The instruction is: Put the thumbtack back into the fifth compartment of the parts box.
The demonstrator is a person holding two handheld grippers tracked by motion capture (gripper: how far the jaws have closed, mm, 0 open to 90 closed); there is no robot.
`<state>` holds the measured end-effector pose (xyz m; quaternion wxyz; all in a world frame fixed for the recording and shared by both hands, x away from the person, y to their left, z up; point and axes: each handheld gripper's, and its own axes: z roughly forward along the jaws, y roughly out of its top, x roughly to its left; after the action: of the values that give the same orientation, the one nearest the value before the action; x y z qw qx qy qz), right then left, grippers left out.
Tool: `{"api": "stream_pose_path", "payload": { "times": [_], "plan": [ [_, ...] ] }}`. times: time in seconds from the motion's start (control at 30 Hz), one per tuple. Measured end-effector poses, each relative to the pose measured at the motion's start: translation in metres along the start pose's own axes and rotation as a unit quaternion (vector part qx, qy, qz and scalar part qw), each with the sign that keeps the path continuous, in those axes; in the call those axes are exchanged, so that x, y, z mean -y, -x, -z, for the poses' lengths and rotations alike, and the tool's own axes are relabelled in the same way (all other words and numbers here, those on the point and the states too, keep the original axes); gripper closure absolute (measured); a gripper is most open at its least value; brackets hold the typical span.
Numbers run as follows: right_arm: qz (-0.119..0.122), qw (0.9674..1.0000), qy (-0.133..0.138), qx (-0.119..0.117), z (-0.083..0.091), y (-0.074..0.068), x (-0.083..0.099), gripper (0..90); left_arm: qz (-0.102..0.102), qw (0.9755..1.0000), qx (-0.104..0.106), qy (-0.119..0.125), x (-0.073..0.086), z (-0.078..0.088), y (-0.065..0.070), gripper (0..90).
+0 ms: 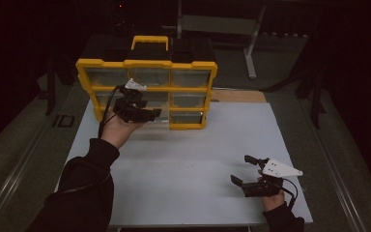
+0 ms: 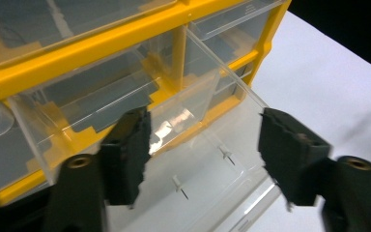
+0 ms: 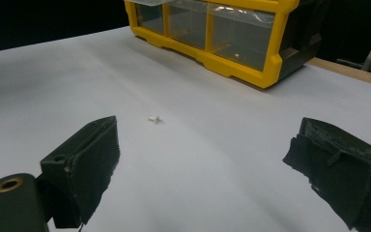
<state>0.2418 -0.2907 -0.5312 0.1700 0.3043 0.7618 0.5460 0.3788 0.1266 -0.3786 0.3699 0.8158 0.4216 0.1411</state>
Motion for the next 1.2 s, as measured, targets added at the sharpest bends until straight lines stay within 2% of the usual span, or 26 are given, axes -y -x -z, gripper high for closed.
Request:
{"api": "stream_pose_path", "payload": {
  "times": [0.07,0.1,0.27,0.4,0.67,0.8,0.87,0.9,1.07,1.2],
  "plan": [
    [0.0,1.0,0.0,0.0,0.0,0.0,0.0,8.9,0.003,1.0,-0.004,0.003,0.0,0.002,0.0,26.0],
    [0.0,1.0,0.0,0.0,0.0,0.0,0.0,8.9,-0.001,1.0,-0.006,0.007,0.0,0.005,0.001,26.0],
    [-0.001,1.0,0.0,0.0,0.0,0.0,0.0,8.9,0.003,0.9999,-0.015,0.003,0.0,0.009,0.002,0.0],
    [-0.001,1.0,0.0,0.0,0.0,0.0,0.0,8.9,-0.002,1.0,-0.007,0.002,0.003,0.015,0.002,0.0],
    [-0.002,1.0,0.001,0.0,0.0,-0.001,0.0,8.9,-0.009,0.9994,0.022,0.024,0.006,0.026,0.005,0.0],
    [-0.001,1.0,0.0,0.0,0.0,0.0,0.0,8.9,-0.02,0.9982,0.044,0.037,0.008,0.029,0.01,0.0],
    [-0.001,1.0,0.0,0.0,0.0,0.0,0.0,8.9,-0.021,0.9979,0.048,0.037,0.008,0.029,0.012,0.0],
    [0.0,1.0,0.001,0.001,0.0,-0.001,0.0,8.9,-0.028,0.9972,0.058,0.038,0.009,0.029,0.015,0.0],
    [0.001,1.0,0.001,0.001,0.0,0.0,0.0,8.9,-0.039,0.9949,0.08,0.046,0.009,0.029,0.023,0.0],
    [0.001,1.0,0.002,0.002,0.001,0.0,-0.001,8.9,-0.049,0.9941,0.083,0.051,0.008,0.028,0.029,0.0]
  ]
}}
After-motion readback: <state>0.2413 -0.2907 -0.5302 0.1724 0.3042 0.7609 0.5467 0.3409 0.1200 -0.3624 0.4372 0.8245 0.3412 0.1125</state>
